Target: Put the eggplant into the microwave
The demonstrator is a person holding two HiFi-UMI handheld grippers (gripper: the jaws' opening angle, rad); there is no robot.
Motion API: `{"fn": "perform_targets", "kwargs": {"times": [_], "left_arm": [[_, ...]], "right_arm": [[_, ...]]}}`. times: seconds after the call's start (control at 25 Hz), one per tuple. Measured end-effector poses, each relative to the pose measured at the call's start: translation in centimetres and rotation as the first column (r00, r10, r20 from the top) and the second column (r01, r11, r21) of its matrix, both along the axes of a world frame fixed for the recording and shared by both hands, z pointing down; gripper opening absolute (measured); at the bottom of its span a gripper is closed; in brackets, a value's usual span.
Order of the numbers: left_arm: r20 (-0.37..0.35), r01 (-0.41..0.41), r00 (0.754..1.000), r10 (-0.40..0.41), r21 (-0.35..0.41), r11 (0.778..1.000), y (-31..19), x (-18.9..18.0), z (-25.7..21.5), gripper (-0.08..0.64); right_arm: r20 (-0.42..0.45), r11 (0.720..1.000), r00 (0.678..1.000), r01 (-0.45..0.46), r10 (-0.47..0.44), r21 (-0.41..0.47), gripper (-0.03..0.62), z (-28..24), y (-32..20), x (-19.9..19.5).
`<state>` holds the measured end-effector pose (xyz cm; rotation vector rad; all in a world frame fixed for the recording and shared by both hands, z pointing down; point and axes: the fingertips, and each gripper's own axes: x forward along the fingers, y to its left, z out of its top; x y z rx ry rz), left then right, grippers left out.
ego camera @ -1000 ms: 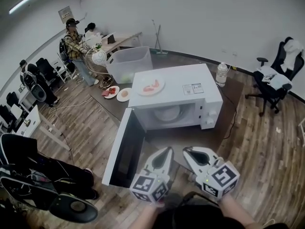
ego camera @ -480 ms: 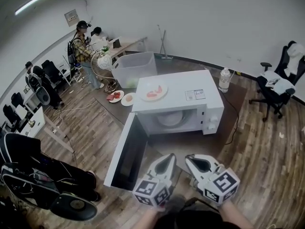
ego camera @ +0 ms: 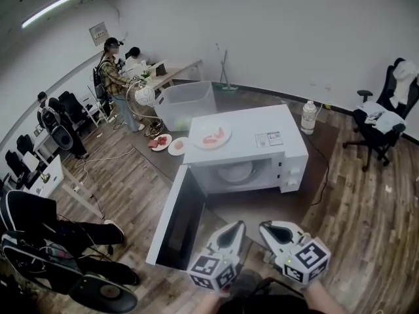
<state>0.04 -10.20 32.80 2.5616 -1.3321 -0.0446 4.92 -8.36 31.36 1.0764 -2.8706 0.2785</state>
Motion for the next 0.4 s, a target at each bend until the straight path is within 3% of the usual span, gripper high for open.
{"fn": "perform_targets", "kwargs": {"times": [0.4], "left_arm": [[-0.011,0.022,1.000,-0.023,-0.019,1.000,0.8,-1.6,0.3,0.000]], "right_arm": [[-0.005,1.000,1.000,0.003,-0.003,-0.005,0.000,-0.4,-0.2,-0.9]]}}
